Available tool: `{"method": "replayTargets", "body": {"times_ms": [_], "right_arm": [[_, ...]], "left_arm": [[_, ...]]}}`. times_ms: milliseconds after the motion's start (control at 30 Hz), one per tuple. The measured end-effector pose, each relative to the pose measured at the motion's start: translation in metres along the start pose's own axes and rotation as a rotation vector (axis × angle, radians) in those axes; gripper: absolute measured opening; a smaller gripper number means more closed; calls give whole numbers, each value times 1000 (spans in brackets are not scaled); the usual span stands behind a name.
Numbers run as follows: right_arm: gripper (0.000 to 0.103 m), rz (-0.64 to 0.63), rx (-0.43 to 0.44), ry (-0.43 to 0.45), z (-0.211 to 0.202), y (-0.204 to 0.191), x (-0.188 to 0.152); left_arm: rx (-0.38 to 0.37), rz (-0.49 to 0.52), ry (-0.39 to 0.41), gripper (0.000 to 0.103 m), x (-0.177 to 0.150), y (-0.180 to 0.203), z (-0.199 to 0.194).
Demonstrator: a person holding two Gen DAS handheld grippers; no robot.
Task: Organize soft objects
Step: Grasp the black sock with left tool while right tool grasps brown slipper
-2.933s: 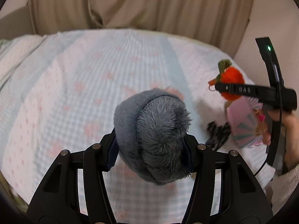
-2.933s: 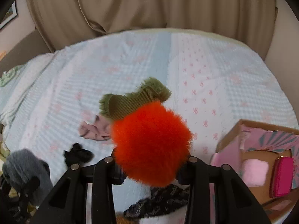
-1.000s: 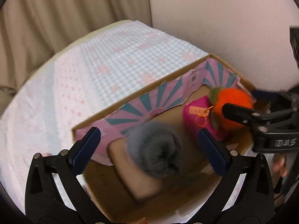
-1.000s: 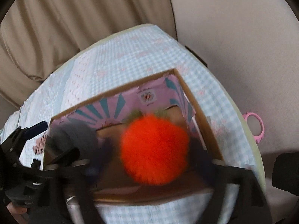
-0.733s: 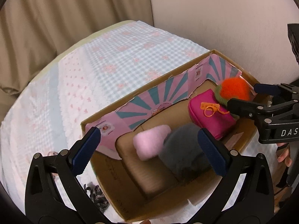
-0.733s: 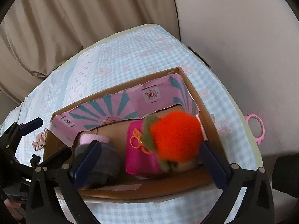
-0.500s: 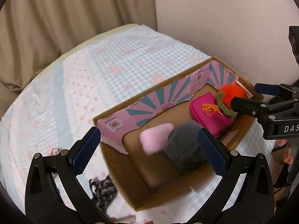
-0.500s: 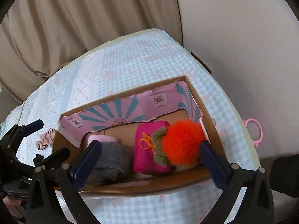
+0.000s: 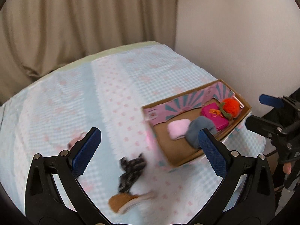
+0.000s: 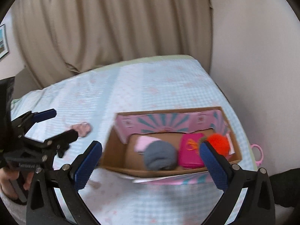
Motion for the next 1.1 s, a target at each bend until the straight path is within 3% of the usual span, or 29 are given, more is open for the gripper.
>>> {"method": "replayTargets", "body": {"times_ms": [200,467,667,867,1100], "right_arm": [[103,-67,70,28,-14,-52,-24],[103,-79,196,-31,10,-99,-59],[103,-106,221,-72,45,-131,-95],[103,-155,190,-136,93,-158,-138],[103,-215,160,-174,142,-186,-177]], "left_arm": [[87,-37,22,103,-36,-57,-36],[162,-137,-13,103,-105,-136,-44],[165,-213,-49,103,-163,-176,-26],[141,-241,-93,103,-214,-198,8],[127,-249,-103,101,-244,-218,48]]}}
Point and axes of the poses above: each gripper's, at about its wrist camera, not at the fingertips, and z roughly the way its jaws point, y to its right, x to its top, the point moved 3 cm from there along z, roughly the way its jaws point, and after that the axes turned 8 degrees about z, right-handed, at the moved point
